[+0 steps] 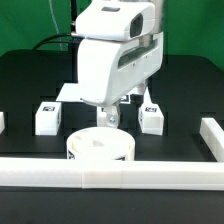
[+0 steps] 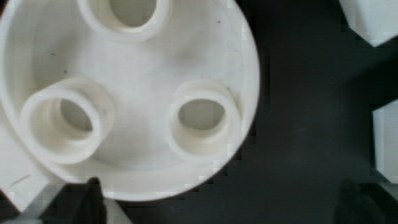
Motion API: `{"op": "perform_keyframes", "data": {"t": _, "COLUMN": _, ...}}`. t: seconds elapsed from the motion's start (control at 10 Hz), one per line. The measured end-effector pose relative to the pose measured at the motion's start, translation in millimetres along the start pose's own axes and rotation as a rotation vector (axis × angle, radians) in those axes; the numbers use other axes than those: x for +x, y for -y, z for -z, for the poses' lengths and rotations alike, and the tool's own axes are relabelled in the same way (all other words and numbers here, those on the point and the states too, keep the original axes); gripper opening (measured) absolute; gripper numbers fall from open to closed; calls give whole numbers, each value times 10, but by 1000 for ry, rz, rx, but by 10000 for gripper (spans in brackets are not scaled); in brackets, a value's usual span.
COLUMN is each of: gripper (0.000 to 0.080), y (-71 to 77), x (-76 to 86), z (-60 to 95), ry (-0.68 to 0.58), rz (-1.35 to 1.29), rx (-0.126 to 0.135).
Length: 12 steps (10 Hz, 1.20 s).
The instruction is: Assemble stool
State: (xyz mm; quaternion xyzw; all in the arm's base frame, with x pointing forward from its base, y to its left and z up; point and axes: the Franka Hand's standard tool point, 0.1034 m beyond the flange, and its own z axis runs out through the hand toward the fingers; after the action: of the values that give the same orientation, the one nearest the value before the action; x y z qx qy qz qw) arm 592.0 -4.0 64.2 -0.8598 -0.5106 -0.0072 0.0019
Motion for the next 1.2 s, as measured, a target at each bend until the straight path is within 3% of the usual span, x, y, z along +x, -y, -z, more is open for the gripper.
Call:
{"op": "perform_keyframes", "data": {"t": 0.1, "gripper": 650, "y": 2, "x": -5, "z": -13, "ry": 0, "rz": 3, "rx": 1}}
{"op": "perform_keyframes", "data": {"t": 0.4, "gripper": 650, "y": 41, "x": -24, "z": -256, "ry": -3, "rz": 6, "rx": 11}}
{"op": "perform_keyframes", "data": {"t": 1.2, "gripper": 650, "y": 107, "x": -71, "z": -481, "ry": 8, "rz": 12, "rx": 41}}
